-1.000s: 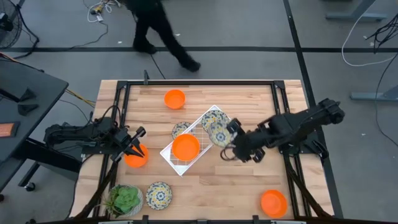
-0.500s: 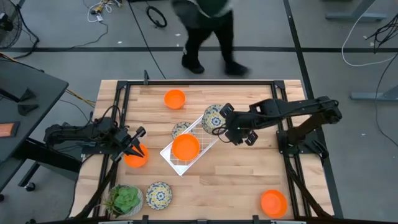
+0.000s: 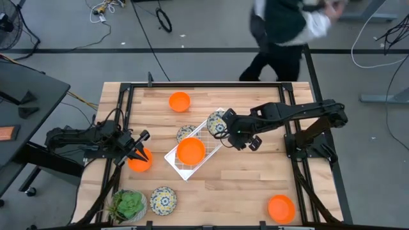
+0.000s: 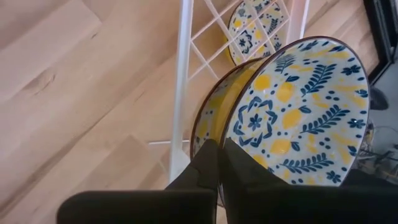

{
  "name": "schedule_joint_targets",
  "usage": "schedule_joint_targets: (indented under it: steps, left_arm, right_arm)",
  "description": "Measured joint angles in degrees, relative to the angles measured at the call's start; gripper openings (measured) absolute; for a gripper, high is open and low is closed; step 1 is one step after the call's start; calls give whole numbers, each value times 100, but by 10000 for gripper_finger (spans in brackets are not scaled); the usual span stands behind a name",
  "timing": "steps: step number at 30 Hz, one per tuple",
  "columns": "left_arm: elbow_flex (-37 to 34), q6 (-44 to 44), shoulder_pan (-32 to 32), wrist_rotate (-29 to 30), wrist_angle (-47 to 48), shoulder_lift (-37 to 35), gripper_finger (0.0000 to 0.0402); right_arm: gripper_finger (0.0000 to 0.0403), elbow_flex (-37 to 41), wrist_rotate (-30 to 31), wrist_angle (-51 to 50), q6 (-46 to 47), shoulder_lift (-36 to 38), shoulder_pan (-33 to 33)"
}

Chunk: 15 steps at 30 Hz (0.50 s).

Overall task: Pick & Place Mini bowls
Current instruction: Stack the yellow patterned bowl on top of the yellow patterned bowl on the shelf

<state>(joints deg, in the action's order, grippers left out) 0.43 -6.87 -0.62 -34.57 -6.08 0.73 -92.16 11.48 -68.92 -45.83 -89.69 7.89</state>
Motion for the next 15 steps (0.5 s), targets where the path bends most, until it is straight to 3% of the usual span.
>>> schedule_joint_targets:
  steps: [15]
  left_arm:
    - [0,0,0,0,2,-2,37]
  right_arm:
    - [0,365,4,173,50,-30,-97]
